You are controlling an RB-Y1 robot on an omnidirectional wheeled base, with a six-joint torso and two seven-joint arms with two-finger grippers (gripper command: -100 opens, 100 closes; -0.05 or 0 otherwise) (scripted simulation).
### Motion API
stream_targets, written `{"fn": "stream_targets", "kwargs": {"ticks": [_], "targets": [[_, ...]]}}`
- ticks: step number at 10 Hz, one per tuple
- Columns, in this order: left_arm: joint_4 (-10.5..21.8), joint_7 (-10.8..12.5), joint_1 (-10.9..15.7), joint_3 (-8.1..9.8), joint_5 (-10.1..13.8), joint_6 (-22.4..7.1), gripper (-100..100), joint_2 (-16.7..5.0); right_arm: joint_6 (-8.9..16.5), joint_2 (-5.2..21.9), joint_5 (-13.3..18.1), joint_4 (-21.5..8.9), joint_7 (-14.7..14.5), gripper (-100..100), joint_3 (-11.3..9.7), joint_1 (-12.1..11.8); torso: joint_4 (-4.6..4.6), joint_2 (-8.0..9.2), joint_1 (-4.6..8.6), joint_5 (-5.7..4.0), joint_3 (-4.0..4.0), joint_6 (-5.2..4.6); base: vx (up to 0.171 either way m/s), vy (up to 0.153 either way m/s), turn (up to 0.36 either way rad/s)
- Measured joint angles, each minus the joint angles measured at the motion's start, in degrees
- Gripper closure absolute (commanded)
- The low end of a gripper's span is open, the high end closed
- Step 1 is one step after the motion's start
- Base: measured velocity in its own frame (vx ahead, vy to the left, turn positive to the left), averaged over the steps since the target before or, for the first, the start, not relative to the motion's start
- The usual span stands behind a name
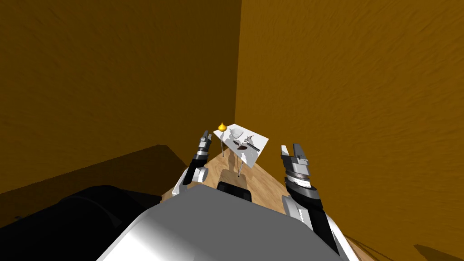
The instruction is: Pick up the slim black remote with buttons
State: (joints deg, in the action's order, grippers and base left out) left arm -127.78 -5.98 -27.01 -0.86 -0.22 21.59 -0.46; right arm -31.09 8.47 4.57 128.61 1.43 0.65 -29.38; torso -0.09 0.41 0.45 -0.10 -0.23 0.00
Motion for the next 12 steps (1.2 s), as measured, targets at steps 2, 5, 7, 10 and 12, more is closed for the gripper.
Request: {"fn": "stream_targets", "kwargs": {"ticks": [2,5,7,10,12], "targets": [[0.00,0.00,-0.01,0.00,0.00,0.00,0,0.00,-0.63,2.68,-0.20,-2.63,-1.39,-100,-0.14,0.37,0.00,-0.05,-0.14,0.02,0.02,-0.01,-0.079,-0.059,0.061],[0.00,0.00,-0.01,0.00,0.00,0.00,0,0.00,-1.82,6.93,-0.07,-6.75,-3.28,-100,-0.86,0.04,0.01,-0.10,-0.16,0.03,0.05,-0.01,-0.089,-0.061,0.089],[0.00,0.00,0.00,0.00,0.00,0.00,0,0.00,-2.72,10.15,0.50,-10.70,-4.70,-100,-1.90,0.20,0.02,-0.11,-0.12,0.02,0.06,0.01,-0.080,-0.066,0.098],[0.00,0.00,-0.01,0.00,0.00,0.00,0,0.00,-3.85,14.72,0.88,-13.68,-5.64,-100,-2.43,-1.45,0.04,-0.23,-0.26,0.05,0.12,-0.01,-0.054,-0.033,0.081],[0.00,0.00,-0.02,0.00,0.00,0.00,0,0.01,-4.12,17.25,1.74,-16.26,-6.59,-100,-3.58,-1.62,0.06,-0.33,-0.32,0.06,0.18,-0.01,-0.028,-0.017,0.073]]}}
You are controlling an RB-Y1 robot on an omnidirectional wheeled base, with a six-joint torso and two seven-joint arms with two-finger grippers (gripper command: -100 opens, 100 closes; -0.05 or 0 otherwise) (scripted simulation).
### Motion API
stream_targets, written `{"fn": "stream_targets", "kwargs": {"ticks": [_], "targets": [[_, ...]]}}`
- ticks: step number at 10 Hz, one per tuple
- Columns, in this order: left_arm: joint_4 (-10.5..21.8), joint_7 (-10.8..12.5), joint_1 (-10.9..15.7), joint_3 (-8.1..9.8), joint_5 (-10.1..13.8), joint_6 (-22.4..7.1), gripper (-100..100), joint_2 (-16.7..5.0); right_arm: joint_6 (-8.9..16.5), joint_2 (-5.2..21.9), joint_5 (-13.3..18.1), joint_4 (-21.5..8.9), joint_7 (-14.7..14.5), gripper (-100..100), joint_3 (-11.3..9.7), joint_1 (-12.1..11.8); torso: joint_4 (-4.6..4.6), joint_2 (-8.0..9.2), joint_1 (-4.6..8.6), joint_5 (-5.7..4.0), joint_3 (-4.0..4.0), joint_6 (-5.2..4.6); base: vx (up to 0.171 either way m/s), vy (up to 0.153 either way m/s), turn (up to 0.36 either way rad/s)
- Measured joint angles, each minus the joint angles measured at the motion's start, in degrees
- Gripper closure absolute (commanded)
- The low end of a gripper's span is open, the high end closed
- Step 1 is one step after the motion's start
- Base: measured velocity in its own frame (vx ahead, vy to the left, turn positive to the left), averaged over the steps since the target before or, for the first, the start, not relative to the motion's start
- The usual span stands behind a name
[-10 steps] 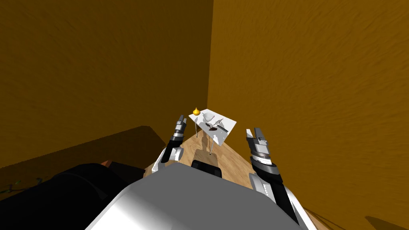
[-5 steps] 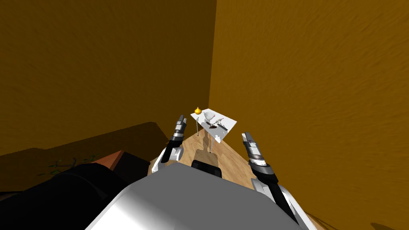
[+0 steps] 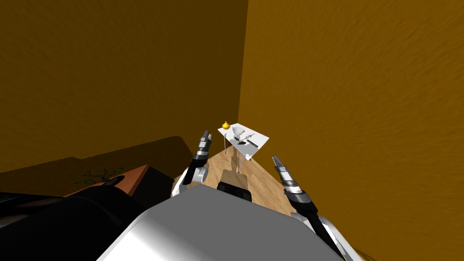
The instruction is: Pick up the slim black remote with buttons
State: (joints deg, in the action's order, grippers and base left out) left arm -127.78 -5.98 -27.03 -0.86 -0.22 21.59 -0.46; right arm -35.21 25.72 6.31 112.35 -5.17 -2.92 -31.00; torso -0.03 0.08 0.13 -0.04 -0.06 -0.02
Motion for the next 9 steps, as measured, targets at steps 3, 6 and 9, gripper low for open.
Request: {"fn": "stream_targets", "kwargs": {"ticks": [3,6,9], "targets": [[0.00,0.00,0.00,0.00,0.00,0.00,0,0.00,-0.37,5.23,1.62,-4.51,-1.06,-100,-1.82,-0.70,0.01,-0.03,-0.01,0.01,0.02,0.00,-0.028,-0.011,0.109],[0.00,0.00,0.00,0.00,0.00,0.00,0,0.00,-1.90,10.18,3.22,-9.97,-1.75,-100,-3.32,-1.34,0.03,-0.12,-0.11,0.03,0.07,0.02,-0.004,0.011,0.093],[0.00,0.00,-0.01,0.00,0.00,0.00,0,0.00,-2.42,14.75,4.79,-14.04,-2.26,-100,-4.82,-1.73,0.04,-0.19,-0.15,0.04,0.11,-0.01,0.015,0.026,0.124]]}}
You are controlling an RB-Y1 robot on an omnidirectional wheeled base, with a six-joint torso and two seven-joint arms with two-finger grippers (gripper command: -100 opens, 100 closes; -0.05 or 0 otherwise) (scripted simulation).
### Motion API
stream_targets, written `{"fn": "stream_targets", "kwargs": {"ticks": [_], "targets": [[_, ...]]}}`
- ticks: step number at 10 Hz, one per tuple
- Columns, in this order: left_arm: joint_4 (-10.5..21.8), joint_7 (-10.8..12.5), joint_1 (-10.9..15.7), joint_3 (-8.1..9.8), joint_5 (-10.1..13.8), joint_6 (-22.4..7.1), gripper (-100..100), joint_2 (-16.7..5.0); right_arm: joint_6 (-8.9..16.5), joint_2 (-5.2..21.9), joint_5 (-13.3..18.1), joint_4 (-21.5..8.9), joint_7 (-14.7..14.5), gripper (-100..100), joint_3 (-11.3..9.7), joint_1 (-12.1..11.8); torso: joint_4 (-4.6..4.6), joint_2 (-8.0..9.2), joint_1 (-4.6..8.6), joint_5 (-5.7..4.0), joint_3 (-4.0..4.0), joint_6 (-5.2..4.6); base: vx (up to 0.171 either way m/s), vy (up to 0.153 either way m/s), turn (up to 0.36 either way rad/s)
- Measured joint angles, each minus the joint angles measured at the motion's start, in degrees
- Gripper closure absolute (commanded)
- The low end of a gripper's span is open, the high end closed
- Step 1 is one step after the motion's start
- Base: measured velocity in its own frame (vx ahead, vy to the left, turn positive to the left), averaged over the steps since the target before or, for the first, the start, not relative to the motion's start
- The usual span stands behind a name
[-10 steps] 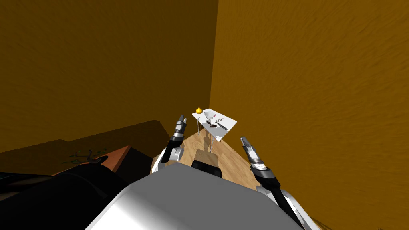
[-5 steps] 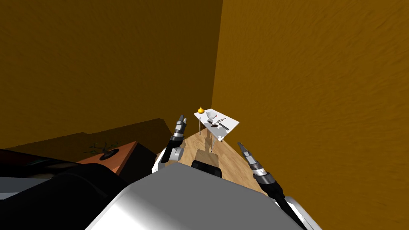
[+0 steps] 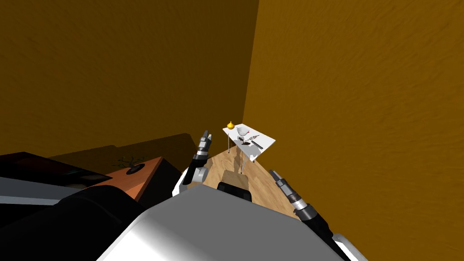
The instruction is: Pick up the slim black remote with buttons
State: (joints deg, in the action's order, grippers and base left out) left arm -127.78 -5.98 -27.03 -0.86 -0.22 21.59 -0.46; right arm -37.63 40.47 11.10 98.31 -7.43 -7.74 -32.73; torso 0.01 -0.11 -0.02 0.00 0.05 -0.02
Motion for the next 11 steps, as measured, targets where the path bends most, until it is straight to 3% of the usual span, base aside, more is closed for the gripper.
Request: {"fn": "stream_targets", "kwargs": {"ticks": [1,5,11], "targets": [[0.00,0.00,0.00,-0.01,0.00,0.00,0,0.00,-0.74,1.88,0.61,-2.25,-0.08,-100,-0.44,-0.29,0.01,-0.05,-0.03,0.01,0.03,0.03,0.026,0.026,0.068],[0.00,0.00,0.00,-0.01,0.00,0.00,0,0.00,-0.62,8.17,3.24,-6.04,-0.58,-100,-2.66,-1.38,0.02,-0.13,-0.14,0.03,0.07,0.03,0.038,0.045,0.113],[0.00,0.00,0.00,0.00,0.00,0.00,0,0.00,-2.61,18.82,6.76,-14.31,-0.46,-100,-5.44,-1.50,0.05,-0.26,-0.13,0.04,0.15,0.04,0.069,0.048,0.121]]}}
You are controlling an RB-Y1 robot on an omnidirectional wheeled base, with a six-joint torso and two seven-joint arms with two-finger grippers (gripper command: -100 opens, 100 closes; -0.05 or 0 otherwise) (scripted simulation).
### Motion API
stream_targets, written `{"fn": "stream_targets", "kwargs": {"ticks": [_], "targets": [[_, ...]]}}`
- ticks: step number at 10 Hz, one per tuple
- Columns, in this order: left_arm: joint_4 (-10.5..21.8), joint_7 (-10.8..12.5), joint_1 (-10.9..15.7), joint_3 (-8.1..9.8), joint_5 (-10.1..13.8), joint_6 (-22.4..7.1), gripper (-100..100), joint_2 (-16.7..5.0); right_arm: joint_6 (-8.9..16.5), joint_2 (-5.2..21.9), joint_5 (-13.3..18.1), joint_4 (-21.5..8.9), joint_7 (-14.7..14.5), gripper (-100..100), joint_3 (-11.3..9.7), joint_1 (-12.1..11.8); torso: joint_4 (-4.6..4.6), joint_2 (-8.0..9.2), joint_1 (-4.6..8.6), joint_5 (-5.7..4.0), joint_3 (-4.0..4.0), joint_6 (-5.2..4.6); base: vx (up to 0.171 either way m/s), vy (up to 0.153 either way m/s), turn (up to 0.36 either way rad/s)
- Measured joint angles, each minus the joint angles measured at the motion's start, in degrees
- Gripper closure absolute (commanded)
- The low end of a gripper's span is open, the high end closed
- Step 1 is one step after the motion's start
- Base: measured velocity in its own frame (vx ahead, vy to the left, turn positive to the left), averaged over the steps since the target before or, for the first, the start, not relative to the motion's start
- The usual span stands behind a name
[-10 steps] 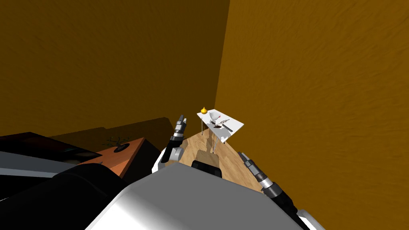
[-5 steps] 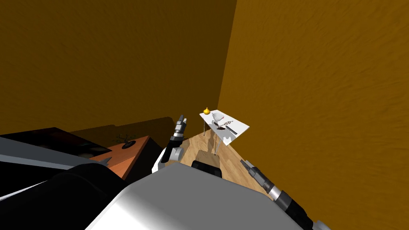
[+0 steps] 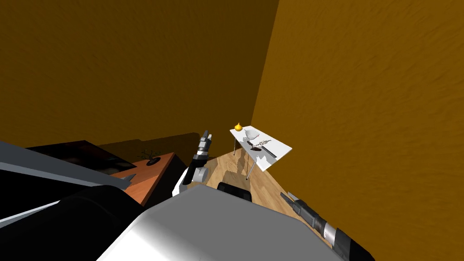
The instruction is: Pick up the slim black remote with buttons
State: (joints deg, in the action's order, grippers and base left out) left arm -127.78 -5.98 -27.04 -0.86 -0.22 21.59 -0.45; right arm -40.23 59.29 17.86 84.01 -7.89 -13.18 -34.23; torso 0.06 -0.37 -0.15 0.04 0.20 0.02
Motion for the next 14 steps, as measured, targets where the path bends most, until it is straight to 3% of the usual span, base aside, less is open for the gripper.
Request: {"fn": "stream_targets", "kwargs": {"ticks": [1,2,7,8,11,12,14], "targets": [[0.00,0.00,-0.01,0.01,0.00,0.00,0,0.00,0.00,1.45,0.44,-0.35,-0.09,-100,-0.20,-0.57,0.00,0.01,0.02,-0.01,0.00,-0.05,0.087,0.057,0.143],[0.00,0.00,0.00,0.00,0.00,0.00,0,0.00,-1.12,2.95,1.26,-2.80,-0.67,-100,-0.75,-0.77,0.01,-0.02,-0.02,0.00,0.01,-0.02,0.087,0.042,0.079],[0.00,0.00,-0.01,0.01,0.00,0.00,0,0.00,-1.21,10.67,4.39,-7.47,-0.08,-100,-3.56,-0.54,0.01,-0.03,0.02,0.00,0.03,-0.05,0.103,0.043,0.115],[0.00,0.00,-0.01,0.00,0.00,0.00,0,0.00,-2.11,12.06,5.16,-9.90,-0.18,-100,-4.24,-0.23,0.03,-0.14,-0.01,-0.01,0.08,-0.02,0.106,0.039,0.092],[0.00,0.00,-0.01,0.01,0.00,0.00,0,0.00,-1.84,16.39,6.58,-11.33,0.20,-100,-5.21,-1.02,0.01,-0.03,0.02,-0.01,0.03,-0.05,0.106,0.040,0.116],[0.00,0.00,-0.01,0.00,0.00,0.00,0,0.00,-2.31,17.59,7.52,-13.35,0.45,-100,-6.17,-0.25,0.03,-0.16,-0.07,0.00,0.09,-0.01,0.118,0.043,0.057],[0.00,0.00,-0.01,0.01,0.00,0.00,0,0.00,-2.33,20.91,7.94,-13.91,0.76,-100,-6.15,-1.64,0.03,-0.13,-0.02,0.01,0.08,-0.02,0.135,0.042,0.139]]}}
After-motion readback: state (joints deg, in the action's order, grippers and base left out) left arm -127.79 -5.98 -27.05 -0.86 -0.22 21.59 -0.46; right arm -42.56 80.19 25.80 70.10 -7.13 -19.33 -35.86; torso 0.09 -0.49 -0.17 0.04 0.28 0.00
